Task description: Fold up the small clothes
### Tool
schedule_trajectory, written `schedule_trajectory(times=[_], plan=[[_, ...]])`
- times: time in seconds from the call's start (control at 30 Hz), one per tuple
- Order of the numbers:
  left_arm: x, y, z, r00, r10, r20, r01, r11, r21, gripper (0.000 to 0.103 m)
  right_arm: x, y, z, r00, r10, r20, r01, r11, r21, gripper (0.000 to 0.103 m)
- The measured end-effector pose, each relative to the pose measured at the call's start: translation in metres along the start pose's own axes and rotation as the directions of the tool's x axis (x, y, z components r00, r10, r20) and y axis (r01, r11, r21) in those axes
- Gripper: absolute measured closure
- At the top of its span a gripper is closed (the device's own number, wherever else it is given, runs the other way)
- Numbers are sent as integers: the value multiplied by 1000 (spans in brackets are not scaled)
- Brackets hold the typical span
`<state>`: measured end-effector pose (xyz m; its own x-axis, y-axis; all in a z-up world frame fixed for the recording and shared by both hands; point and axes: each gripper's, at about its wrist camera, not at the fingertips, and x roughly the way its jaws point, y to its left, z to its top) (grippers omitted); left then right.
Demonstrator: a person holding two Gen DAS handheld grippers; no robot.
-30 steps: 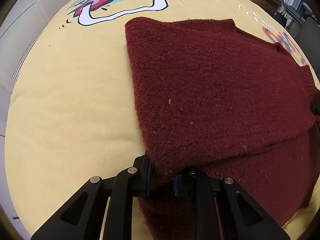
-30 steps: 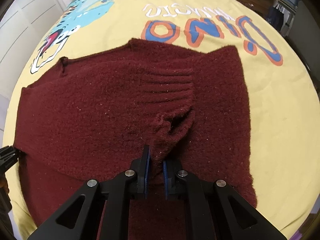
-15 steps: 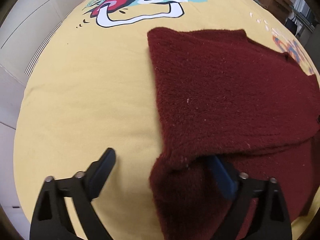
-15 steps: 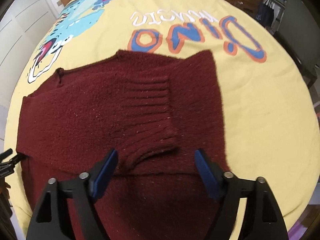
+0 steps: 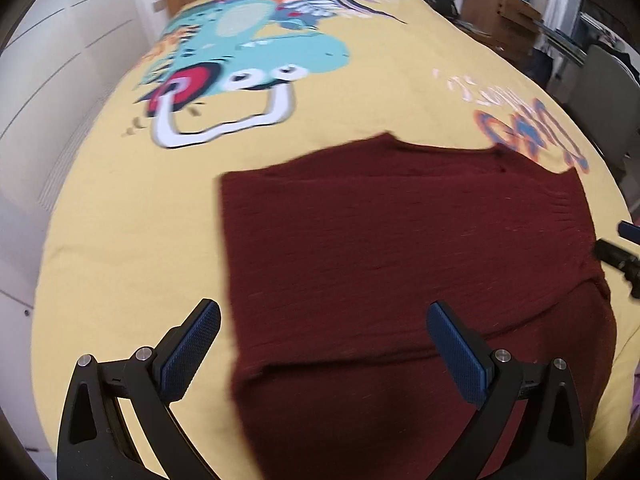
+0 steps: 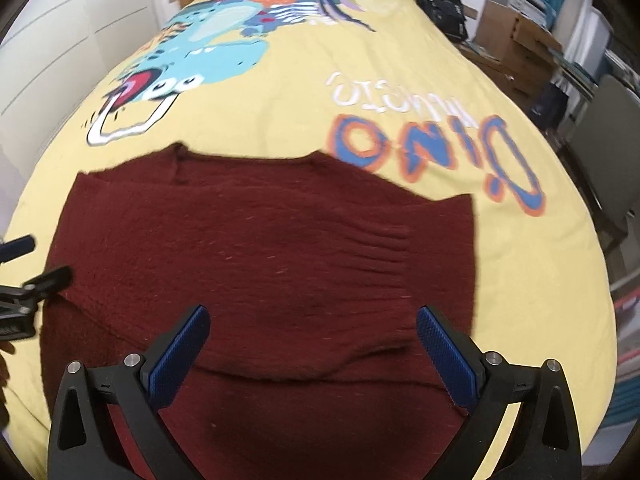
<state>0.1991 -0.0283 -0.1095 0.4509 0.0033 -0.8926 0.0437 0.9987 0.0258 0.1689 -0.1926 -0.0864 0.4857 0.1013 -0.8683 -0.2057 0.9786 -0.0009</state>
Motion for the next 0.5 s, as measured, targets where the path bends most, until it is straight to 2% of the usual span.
schedule_trajectory(times=[0.17, 0.23, 0.33, 0.5], plan=[[42, -25, 2, 999, -17, -41, 17, 1000, 2, 1, 35, 22, -17, 999, -1, -39, 1, 1000, -10, 0], [59, -31, -3, 998, 1, -64, 0, 1000, 21, 1, 52, 23, -23, 998, -18, -65, 18, 1000, -7, 0], [79, -31, -11, 996, 34, -79, -31, 999, 41, 1, 62, 15, -30, 998, -16, -57, 16, 1000, 6, 0], [81, -9, -17, 997, 67, -49, -66, 998, 25, 1, 64, -15, -33, 998, -11, -60, 14, 999, 46, 0]])
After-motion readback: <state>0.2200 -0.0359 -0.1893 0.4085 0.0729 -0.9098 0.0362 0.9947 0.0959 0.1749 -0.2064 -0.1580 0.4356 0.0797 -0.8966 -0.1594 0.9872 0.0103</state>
